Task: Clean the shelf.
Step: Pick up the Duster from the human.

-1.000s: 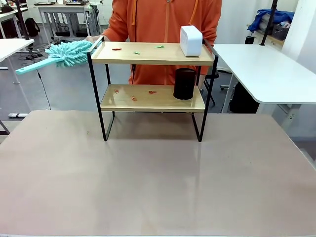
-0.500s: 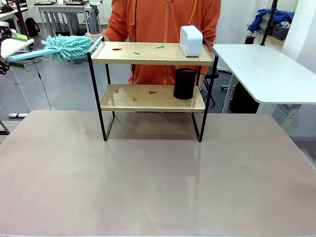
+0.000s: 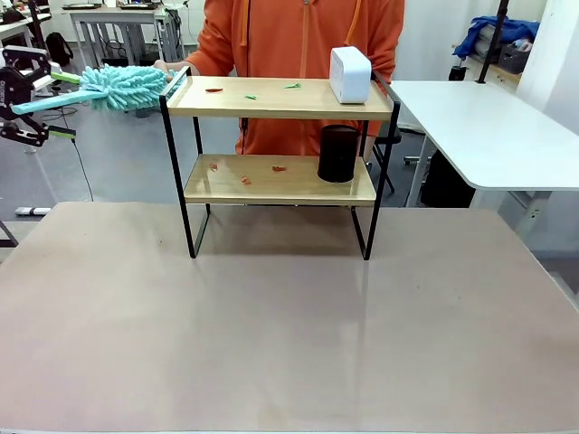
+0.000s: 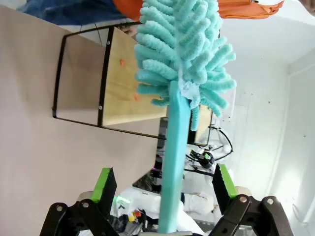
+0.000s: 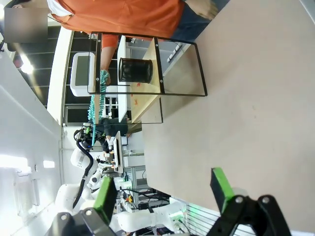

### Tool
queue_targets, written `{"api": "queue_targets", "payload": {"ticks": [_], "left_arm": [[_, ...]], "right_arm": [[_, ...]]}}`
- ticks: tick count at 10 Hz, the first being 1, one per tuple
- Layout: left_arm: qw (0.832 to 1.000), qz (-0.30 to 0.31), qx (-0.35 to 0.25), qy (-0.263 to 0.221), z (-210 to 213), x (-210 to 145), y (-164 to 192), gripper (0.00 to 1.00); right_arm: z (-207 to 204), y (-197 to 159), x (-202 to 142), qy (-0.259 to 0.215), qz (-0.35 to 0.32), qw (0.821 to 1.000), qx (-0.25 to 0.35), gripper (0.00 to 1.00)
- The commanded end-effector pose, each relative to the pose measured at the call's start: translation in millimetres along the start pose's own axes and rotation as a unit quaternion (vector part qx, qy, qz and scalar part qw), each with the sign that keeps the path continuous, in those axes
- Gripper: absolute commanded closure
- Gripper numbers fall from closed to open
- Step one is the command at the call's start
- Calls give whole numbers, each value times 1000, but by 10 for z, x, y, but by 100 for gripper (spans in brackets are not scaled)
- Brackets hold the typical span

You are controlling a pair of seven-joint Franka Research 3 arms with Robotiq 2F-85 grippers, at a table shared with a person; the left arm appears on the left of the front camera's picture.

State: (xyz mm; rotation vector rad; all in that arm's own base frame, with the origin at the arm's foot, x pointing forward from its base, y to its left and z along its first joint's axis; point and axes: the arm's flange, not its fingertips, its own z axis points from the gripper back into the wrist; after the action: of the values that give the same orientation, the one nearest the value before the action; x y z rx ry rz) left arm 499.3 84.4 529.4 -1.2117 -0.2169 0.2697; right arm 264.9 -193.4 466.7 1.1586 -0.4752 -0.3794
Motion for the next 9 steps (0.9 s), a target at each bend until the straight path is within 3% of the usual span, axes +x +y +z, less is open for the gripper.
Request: {"api": "queue_targets", "payload": {"ticks": [1,3,7,8,9], "left_arm": [[999,30,-34,9,69,79,-73,0],[997,35,-68,13,73,61,-45,0],[997,37,-60,-2,63,53,1,0],[998,32,-62,-1,65,41,2,58],[997,32,-64,-1,75,43,5,58]], "right_arm": [[-16,10,17,-6,13,1000,11,0],[-16,10,17,-6,13,1000,11,0],[-16,10,17,-6,13,1000,11,0],[-16,10,17,-6,13,1000,11,0],[-16,10,17,-6,13,1000,11,0]]}}
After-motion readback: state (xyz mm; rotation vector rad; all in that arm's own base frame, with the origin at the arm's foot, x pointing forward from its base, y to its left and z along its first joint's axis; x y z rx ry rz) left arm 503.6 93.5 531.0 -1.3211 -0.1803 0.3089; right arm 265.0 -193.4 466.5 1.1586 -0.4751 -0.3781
